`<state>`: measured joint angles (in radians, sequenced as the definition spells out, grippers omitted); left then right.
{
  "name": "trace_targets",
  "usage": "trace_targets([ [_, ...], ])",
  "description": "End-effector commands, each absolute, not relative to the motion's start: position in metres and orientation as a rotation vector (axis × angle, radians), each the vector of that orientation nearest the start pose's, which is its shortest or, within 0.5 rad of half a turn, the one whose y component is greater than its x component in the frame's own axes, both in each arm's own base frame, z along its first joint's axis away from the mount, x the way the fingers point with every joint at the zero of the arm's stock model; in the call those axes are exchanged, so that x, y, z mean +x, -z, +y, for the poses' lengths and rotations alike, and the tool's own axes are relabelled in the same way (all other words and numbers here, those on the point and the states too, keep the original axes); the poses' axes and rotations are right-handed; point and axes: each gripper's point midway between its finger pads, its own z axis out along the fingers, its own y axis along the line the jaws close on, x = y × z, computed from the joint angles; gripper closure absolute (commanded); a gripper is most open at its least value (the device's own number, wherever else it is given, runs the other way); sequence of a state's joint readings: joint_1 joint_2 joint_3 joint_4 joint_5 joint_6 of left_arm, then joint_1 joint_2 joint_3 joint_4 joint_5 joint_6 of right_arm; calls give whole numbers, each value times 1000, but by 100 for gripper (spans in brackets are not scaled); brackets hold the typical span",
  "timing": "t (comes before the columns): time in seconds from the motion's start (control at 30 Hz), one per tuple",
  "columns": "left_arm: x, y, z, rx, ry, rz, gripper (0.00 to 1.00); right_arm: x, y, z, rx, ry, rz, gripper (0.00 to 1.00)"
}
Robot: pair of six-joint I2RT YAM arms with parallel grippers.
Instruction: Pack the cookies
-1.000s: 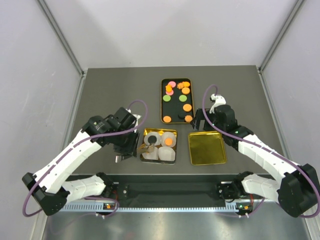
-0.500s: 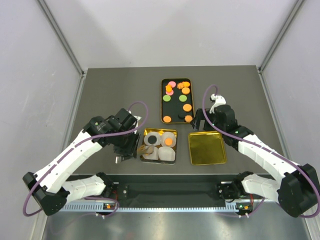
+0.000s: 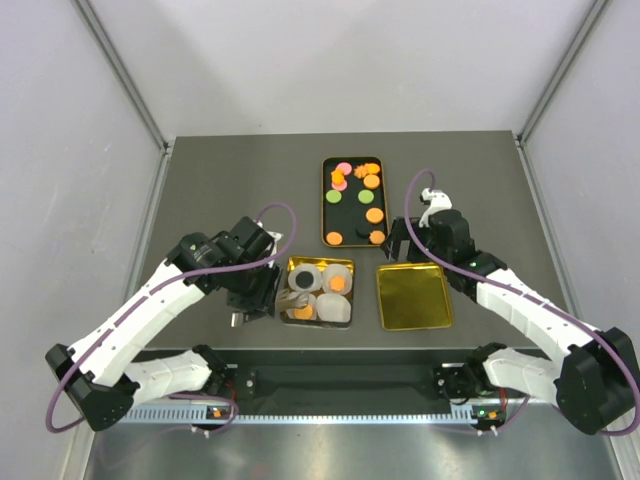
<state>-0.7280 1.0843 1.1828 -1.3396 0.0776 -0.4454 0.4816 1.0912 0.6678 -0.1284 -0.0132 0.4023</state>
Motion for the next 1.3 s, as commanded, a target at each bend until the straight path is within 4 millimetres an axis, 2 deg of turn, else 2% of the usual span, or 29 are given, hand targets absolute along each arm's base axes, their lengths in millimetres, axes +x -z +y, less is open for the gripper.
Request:
trace_targets([
  [0.0,115,-186,-145,425,371,2832,50,301,-163,176,-98,-545,2099,0],
  [0.1,117,-189,-146,424,374,2826,50,300,-164,176,-100,-547,2096,0],
  [0.23,123,-207,-151,430,402,2780,52,300,-164,176,-99,-547,2096,0],
  [0.27,128,-217,-155,430,428,2746,52,300,-164,176,-100,-547,2097,0],
  [0.47,153,-243,-182,428,519,2637,55,300,-164,176,-99,-550,2095,0],
  [0.63,203,-264,-210,410,508,2498,54,300,-166,177,-99,-556,2091,0],
  [0.7,223,-263,-224,421,498,2479,54,300,-167,177,-99,-556,2089,0],
  [0.73,236,-269,-225,401,458,2443,54,299,-167,177,-99,-557,2088,0],
  [0.8,260,-264,-229,385,374,2424,53,300,-168,175,-98,-550,2084,1],
  [0.83,274,-273,-235,384,367,2375,53,300,-168,175,-95,-549,2084,0],
  [0.87,287,-264,-239,380,320,2383,52,299,-167,175,-96,-550,2085,0],
  [0.9,296,-263,-241,378,295,2373,52,299,-167,176,-96,-553,2086,0],
  [0.93,308,-271,-245,379,275,2338,52,299,-168,175,-95,-553,2086,0],
  [0.97,322,-258,-247,368,203,2354,51,299,-169,176,-99,-556,2083,0],
  [1.03,342,-259,-253,369,184,2325,52,299,-169,176,-97,-555,2083,0],
  [1.07,353,-245,-256,370,136,2340,51,299,-171,176,-98,-557,2075,0],
  [1.1,361,-248,-259,368,132,2326,51,298,-171,175,-97,-555,2075,0],
  [1.13,372,-237,-263,371,117,2337,51,298,-172,175,-97,-556,2073,0],
  [1.23,384,-235,-276,394,175,2332,52,298,-172,174,-95,-554,2070,0],
  [1.27,384,-226,-282,418,183,2356,52,298,-173,174,-95,-553,2066,0],
])
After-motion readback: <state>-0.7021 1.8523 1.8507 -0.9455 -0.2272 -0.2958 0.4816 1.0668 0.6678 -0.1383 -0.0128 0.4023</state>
